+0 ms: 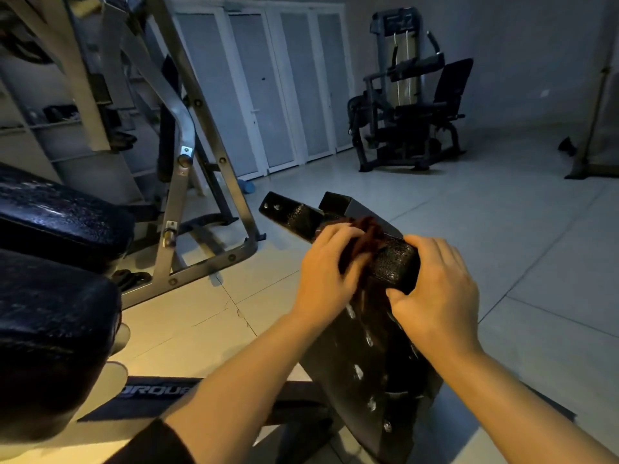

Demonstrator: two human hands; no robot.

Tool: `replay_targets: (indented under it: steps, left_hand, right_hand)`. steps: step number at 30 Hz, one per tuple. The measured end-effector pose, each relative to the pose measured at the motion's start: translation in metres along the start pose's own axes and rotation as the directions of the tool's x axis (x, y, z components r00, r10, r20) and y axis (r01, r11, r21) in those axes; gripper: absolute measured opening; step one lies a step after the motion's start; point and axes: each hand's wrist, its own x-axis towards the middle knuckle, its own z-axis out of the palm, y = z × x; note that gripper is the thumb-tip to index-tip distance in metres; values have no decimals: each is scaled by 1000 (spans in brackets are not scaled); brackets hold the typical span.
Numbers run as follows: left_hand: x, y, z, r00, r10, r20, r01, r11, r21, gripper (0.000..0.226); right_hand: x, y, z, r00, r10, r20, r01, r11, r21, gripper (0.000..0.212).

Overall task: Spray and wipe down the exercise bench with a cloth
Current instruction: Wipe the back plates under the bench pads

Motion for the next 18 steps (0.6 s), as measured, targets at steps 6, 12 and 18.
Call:
replay_targets:
  steps: [6,12,18]
  left_hand:
    - [11,-16,4,960,-267,-78,268,963,5,24]
    - [-22,18,-1,972,199,123,-188,978,-94,30]
    - [28,-27,3,942,-335,-4,333,937,-105,21]
  right_hand:
    - [1,-4,-2,1000,17,25,-17,1000,-14,73]
    - [1,-4,2,999,14,-30,-12,999,48,55]
    - [2,0,2,1000,-11,13,11,1000,-19,73]
